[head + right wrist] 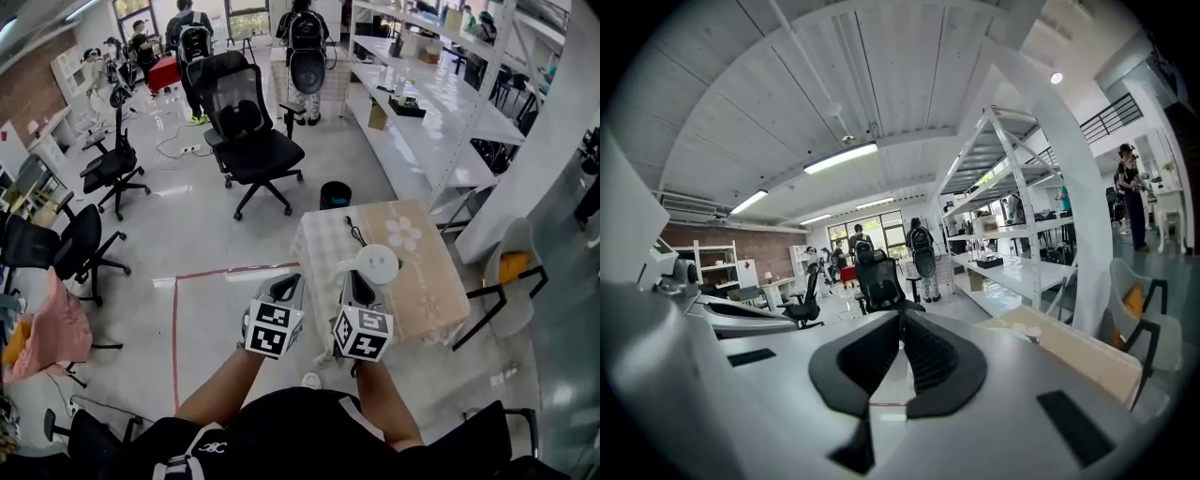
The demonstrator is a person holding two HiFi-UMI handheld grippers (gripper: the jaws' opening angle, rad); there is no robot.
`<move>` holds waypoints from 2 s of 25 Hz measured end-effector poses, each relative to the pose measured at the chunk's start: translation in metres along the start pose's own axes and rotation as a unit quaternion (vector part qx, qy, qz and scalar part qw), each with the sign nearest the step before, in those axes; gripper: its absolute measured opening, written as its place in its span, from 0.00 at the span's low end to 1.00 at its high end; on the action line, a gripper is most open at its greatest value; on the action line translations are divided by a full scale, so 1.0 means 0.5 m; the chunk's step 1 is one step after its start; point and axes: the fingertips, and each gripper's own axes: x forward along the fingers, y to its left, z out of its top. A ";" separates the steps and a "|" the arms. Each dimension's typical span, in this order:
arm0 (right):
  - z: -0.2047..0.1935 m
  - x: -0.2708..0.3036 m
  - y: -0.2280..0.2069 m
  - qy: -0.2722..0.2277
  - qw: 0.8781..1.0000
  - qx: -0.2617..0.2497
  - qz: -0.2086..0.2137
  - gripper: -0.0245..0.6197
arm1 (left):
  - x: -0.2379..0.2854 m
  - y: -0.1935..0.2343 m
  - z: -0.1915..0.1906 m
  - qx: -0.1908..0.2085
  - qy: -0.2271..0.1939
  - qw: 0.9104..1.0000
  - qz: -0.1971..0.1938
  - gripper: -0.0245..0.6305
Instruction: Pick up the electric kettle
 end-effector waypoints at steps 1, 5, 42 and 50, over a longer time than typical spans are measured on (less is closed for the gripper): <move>0.000 0.011 -0.005 0.002 1.000 0.000 0.000 0.04 | 0.012 0.003 0.000 0.001 0.003 1.000 0.000 0.04; -0.010 0.043 -0.016 0.014 1.000 0.010 0.003 0.04 | 0.044 0.014 -0.005 0.003 0.011 1.000 0.003 0.04; -0.298 0.176 -0.081 0.095 0.976 0.120 -0.157 0.30 | 0.196 0.085 -0.068 0.053 0.072 0.974 -0.207 0.04; -0.344 0.256 -0.104 0.114 0.977 0.098 -0.150 0.33 | 0.152 0.151 -0.094 0.052 0.086 0.985 -0.140 0.04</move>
